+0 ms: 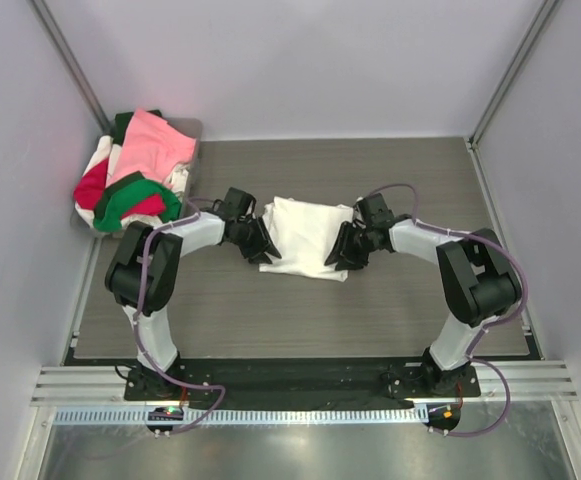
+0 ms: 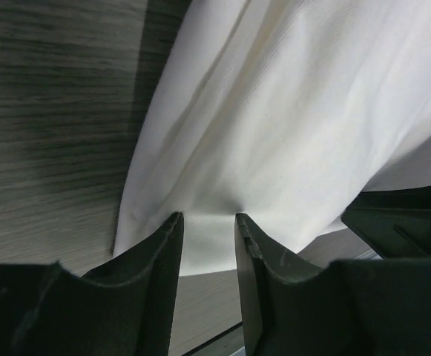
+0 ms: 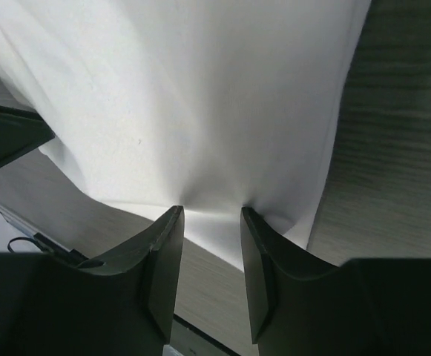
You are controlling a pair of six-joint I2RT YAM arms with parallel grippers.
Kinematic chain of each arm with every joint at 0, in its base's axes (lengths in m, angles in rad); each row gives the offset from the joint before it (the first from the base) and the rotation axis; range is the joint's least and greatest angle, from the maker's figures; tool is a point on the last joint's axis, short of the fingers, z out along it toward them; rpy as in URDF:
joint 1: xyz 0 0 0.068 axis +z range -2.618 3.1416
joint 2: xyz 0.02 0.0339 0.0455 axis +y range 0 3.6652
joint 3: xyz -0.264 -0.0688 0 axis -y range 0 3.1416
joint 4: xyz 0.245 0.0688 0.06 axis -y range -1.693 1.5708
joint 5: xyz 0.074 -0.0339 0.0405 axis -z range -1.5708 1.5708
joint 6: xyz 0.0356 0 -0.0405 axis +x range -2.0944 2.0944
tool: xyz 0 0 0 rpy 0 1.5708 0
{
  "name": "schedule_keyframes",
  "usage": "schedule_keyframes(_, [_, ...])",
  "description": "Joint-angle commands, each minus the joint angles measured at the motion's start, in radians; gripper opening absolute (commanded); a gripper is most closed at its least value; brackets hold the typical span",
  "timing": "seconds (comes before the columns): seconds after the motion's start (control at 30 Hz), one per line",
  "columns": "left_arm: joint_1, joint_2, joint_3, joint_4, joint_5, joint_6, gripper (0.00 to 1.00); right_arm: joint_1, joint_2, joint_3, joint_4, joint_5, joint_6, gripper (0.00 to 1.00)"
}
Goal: Fold and stack the t-shirts
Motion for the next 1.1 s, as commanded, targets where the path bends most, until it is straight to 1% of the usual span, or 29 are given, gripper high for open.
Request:
schedule_keyframes(0.0, [-0.005,-0.012,-0.112,0.035,-0.096,0.014,0.37,0.007,-0.074,-0.091,-0.045,0.103,-0.032,0.44])
schedule_keyframes(0.07, [-0.005,-0.056,-0.137,0.028,-0.11,0.016,0.37,0.007,-0.105,-0.102,-0.063,0.149,-0.04,0.45])
schedule_keyframes(0.1, [-0.005,-0.076,-0.136,-0.006,-0.132,0.025,0.37,0.007,-0.111,-0.092,-0.115,0.164,-0.046,0.46])
schedule_keyframes(0.17, [-0.008,-0.119,-0.09,-0.07,-0.162,0.043,0.37,0.008,-0.14,-0.053,-0.173,0.215,-0.065,0.57])
schedule_keyframes(0.2, [-0.011,-0.174,-0.065,-0.152,-0.191,0.063,0.39,0.008,-0.186,-0.037,-0.234,0.233,-0.071,0.62])
schedule_keyframes(0.23, [-0.014,-0.203,-0.039,-0.196,-0.198,0.077,0.41,0.008,-0.215,-0.001,-0.259,0.259,-0.081,0.73])
schedule_keyframes(0.27, [-0.017,-0.237,0.023,-0.242,-0.204,0.088,0.43,0.008,-0.241,0.021,-0.311,0.27,-0.088,0.8])
schedule_keyframes(0.3, [-0.025,-0.291,0.059,-0.33,-0.21,0.103,0.46,0.008,-0.29,0.045,-0.336,0.284,-0.092,0.85])
schedule_keyframes(0.33, [-0.025,-0.317,0.094,-0.377,-0.225,0.134,0.48,0.007,-0.307,0.085,-0.354,0.293,-0.097,0.92])
schedule_keyframes(0.37, [-0.028,-0.34,0.161,-0.462,-0.231,0.148,0.5,0.007,-0.326,0.105,-0.382,0.307,-0.1,0.95])
schedule_keyframes(0.4, [-0.028,-0.359,0.192,-0.503,-0.241,0.164,0.52,0.008,-0.337,0.119,-0.39,0.31,-0.104,0.96])
schedule_keyframes(0.5, [-0.027,-0.444,0.252,-0.622,-0.293,0.227,0.55,0.005,-0.34,0.142,-0.393,0.318,-0.111,0.97])
schedule_keyframes(0.6, [-0.028,-0.553,0.219,-0.682,-0.394,0.277,0.55,-0.018,-0.294,0.148,-0.367,0.291,-0.129,0.95])
schedule_keyframes(0.63, [-0.027,-0.619,0.172,-0.686,-0.421,0.284,0.55,-0.03,-0.262,0.158,-0.356,0.281,-0.134,0.94])
schedule_keyframes(0.67, [-0.027,-0.651,0.147,-0.69,-0.476,0.289,0.55,-0.047,-0.239,0.168,-0.347,0.272,-0.141,0.91])
schedule_keyframes(0.73, [-0.027,-0.72,0.096,-0.679,-0.504,0.3,0.55,-0.084,-0.199,0.211,-0.323,0.241,-0.16,0.87])
schedule_keyframes(0.77, [-0.027,-0.786,0.05,-0.675,-0.514,0.303,0.55,-0.091,-0.173,0.227,-0.316,0.231,-0.164,0.85])
schedule_keyframes(0.87, [-0.025,-0.892,-0.037,-0.64,-0.534,0.309,0.55,-0.111,-0.081,0.296,-0.295,0.208,-0.195,0.82])
schedule_keyframes(0.9, [-0.025,-0.955,-0.051,-0.63,-0.543,0.309,0.55,-0.117,-0.034,0.308,-0.281,0.201,-0.198,0.82])
schedule_keyframes(0.93, [-0.027,-0.98,-0.068,-0.623,-0.567,0.309,0.56,-0.119,-0.012,0.319,-0.269,0.188,-0.207,0.81])
schedule_keyframes(0.97, [-0.025,-1.004,-0.089,-0.623,-0.583,0.307,0.59,-0.124,0.01,0.332,-0.238,0.156,-0.21,0.8])
schedule_keyframes(1.0, [-0.027,-1.036,-0.096,-0.621,-0.602,0.304,0.6,-0.127,0.065,0.342,-0.226,0.134,-0.212,0.79])
schedule_keyframes(1.07, [-0.027,-1.064,-0.117,-0.615,-0.632,0.304,0.61,-0.13,0.117,0.366,-0.2,0.096,-0.212,0.75])
